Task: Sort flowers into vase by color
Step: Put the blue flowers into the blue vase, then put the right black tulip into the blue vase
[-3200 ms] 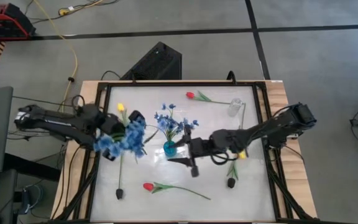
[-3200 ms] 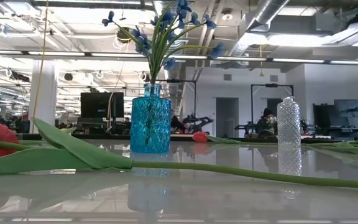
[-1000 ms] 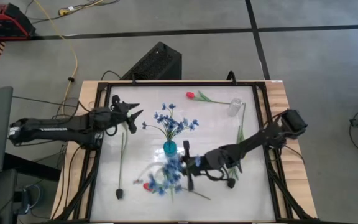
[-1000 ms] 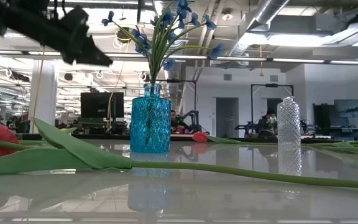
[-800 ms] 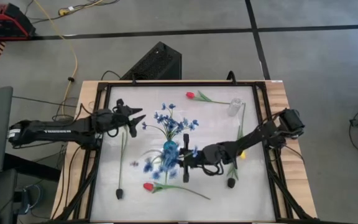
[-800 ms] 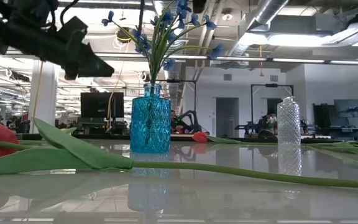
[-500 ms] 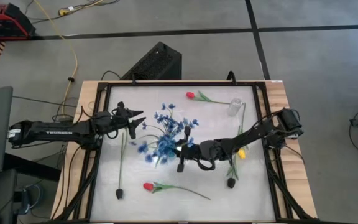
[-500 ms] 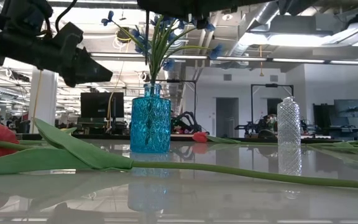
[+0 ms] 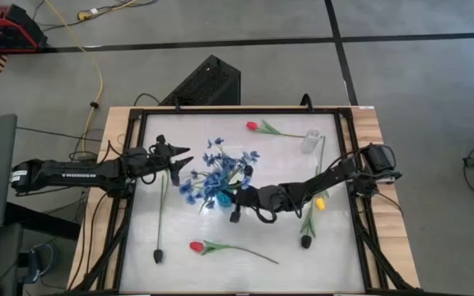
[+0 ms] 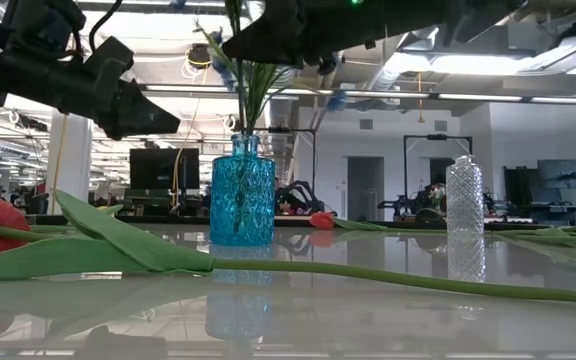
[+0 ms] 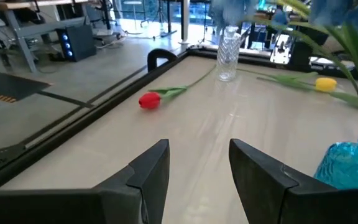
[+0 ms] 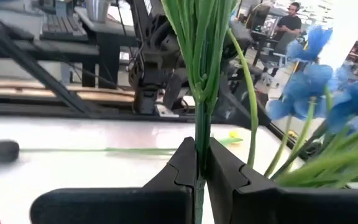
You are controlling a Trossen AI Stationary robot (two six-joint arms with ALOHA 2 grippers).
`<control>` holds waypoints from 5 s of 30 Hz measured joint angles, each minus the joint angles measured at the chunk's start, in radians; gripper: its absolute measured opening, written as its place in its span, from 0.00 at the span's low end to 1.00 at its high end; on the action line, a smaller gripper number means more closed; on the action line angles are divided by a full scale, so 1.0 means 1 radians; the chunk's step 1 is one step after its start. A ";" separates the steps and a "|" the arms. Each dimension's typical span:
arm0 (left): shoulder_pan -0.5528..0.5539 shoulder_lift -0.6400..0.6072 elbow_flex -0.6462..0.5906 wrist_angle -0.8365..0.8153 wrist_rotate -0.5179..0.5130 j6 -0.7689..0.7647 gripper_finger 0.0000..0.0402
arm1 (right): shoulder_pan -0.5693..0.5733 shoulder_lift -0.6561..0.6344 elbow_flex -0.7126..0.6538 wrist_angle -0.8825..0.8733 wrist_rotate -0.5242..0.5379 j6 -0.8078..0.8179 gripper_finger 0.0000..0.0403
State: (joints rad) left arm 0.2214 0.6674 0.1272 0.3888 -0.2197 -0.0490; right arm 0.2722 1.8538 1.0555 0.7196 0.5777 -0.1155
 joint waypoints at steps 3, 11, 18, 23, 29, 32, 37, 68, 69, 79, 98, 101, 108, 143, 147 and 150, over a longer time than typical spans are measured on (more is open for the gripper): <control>0.000 0.000 0.000 -0.011 0.002 -0.003 0.39 | 0.002 -0.002 0.000 0.008 0.000 0.011 0.10; 0.000 0.000 0.000 -0.010 0.002 -0.015 0.39 | 0.009 -0.002 0.001 -0.021 0.000 0.045 0.10; 0.000 0.000 0.000 -0.010 0.003 -0.017 0.39 | 0.008 0.014 0.001 -0.030 0.000 0.064 0.10; 0.000 0.000 0.000 -0.010 0.003 -0.019 0.39 | 0.001 0.016 0.001 -0.070 -0.001 0.094 0.11; 0.000 0.000 0.000 -0.010 0.004 -0.019 0.39 | -0.004 0.016 0.001 -0.106 0.000 0.125 0.19; 0.000 0.000 0.000 -0.010 0.004 -0.019 0.39 | -0.011 0.016 0.001 -0.147 -0.002 0.173 0.24; 0.000 0.000 0.000 -0.010 0.005 -0.019 0.39 | -0.014 0.009 0.029 -0.222 -0.003 0.180 0.34; 0.000 0.000 0.000 -0.018 0.032 -0.015 0.39 | 0.029 0.002 0.475 -2.056 -0.536 0.485 0.59; 0.000 0.000 0.000 -0.018 0.032 -0.014 0.39 | 0.039 0.003 0.463 -2.101 -0.557 0.453 0.59; 0.000 0.000 0.000 -0.018 0.031 -0.012 0.39 | 0.171 0.002 0.291 -2.137 -0.632 -0.141 0.59; 0.000 0.000 0.000 -0.024 0.022 -0.008 0.39 | 0.226 0.005 0.080 -1.967 -0.503 -0.274 0.59; 0.000 0.000 0.000 -0.025 0.022 -0.008 0.39 | 0.225 0.006 0.054 -1.916 -0.500 -0.305 0.59; 0.000 0.000 0.001 -0.027 0.022 -0.008 0.39 | 0.230 0.006 0.027 -1.880 -0.493 -0.309 0.46; 0.000 0.000 0.001 -0.042 0.033 -0.008 0.39 | 0.132 -0.275 0.334 -0.938 -0.452 -0.182 0.07; 0.000 0.000 0.001 -0.043 0.043 -0.008 0.39 | 0.134 -0.348 0.171 -0.651 -0.368 0.005 0.07; 0.000 0.000 0.001 -0.042 0.043 -0.008 0.39 | 0.120 -0.357 0.089 -0.506 -0.292 0.035 0.07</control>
State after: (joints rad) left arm 0.2214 0.6678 0.1280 0.3466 -0.1764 -0.0572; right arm 0.3920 1.4967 1.1441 0.2133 0.2858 -0.0803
